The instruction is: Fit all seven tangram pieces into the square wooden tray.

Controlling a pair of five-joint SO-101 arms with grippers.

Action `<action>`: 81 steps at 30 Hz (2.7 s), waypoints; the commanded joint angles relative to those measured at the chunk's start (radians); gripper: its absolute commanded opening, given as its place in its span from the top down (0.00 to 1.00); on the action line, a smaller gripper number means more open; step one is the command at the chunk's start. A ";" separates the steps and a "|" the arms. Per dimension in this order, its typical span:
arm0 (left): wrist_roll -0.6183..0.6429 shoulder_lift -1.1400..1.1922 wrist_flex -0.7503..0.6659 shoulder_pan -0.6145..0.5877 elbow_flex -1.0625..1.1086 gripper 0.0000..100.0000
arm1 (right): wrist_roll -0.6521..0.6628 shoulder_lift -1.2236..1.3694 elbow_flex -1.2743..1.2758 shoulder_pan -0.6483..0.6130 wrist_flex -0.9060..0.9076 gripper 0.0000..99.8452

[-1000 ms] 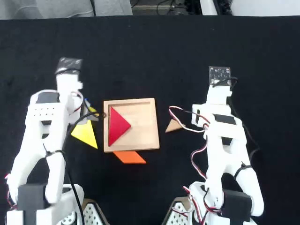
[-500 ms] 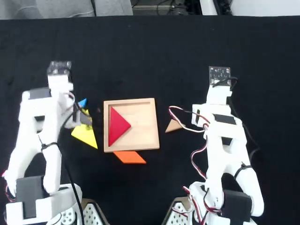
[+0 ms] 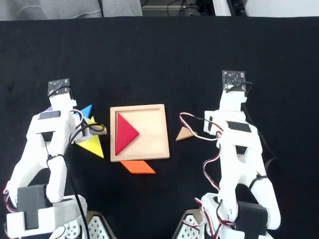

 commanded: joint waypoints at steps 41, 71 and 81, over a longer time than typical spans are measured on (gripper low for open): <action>0.152 0.252 0.098 0.016 -0.236 0.78 | 0.008 -0.045 -0.004 -0.017 -0.018 0.92; 0.371 0.227 0.147 0.001 -0.157 0.62 | 0.008 -0.045 -0.004 -0.017 -0.012 0.92; 0.370 0.284 0.163 0.004 -0.200 0.65 | 0.008 -0.045 -0.004 -0.017 -0.014 0.92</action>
